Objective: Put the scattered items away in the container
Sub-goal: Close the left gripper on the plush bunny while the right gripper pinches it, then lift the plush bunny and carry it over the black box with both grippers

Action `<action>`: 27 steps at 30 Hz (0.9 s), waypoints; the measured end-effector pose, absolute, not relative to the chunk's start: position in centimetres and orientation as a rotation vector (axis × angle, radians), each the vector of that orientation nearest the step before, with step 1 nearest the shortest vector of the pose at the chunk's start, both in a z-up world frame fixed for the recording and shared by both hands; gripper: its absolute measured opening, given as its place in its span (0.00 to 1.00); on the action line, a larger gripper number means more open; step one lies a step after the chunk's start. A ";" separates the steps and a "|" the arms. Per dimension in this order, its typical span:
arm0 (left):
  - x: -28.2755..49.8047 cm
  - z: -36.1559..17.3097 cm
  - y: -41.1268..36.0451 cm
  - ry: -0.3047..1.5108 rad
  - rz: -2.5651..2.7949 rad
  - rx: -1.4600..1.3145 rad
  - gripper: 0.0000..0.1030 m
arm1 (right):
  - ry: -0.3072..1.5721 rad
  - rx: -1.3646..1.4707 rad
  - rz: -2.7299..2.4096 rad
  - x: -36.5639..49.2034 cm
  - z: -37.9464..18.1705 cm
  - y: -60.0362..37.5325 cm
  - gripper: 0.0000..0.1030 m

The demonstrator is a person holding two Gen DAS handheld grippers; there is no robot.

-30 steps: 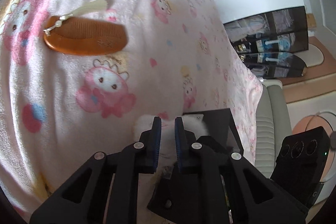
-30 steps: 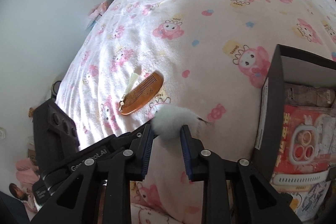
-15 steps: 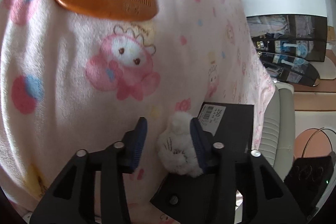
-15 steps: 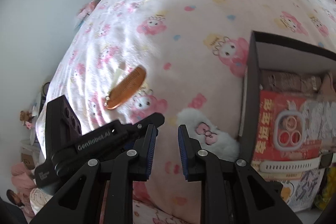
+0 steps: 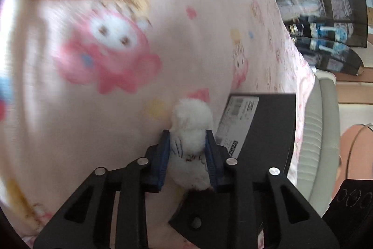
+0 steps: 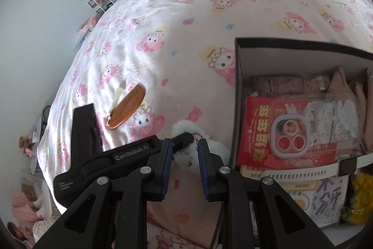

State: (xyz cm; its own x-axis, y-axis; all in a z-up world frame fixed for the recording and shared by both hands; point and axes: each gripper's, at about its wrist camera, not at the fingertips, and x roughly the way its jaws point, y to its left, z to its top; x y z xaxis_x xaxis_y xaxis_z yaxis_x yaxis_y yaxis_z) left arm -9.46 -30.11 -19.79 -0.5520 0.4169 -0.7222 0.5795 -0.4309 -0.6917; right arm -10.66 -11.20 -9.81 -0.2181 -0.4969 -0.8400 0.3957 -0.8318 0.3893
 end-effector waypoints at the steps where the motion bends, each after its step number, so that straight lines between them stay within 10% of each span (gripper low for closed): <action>1: -8.3 -19.2 -30.8 1.618 -2.113 1.367 0.26 | -0.125 1.489 -2.074 -10.5 -9.9 -11.3 0.19; 15: -1.4 -18.0 -36.5 1.728 -1.878 1.146 0.46 | -0.060 1.627 -1.868 -9.2 -12.9 -16.0 0.25; 27: -2.5 -20.0 -36.9 1.747 -1.846 1.176 0.27 | -0.073 1.749 -1.760 -10.3 -17.9 -19.3 0.41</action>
State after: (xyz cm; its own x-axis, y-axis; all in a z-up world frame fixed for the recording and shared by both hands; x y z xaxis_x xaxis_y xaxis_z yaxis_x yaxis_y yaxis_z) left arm -2.50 -36.90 -20.00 -0.5998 0.2886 -0.7463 0.7293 -0.1866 -0.6583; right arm -10.27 -19.25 -17.88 0.0987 -0.4717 -0.8762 0.3969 -0.7888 0.4693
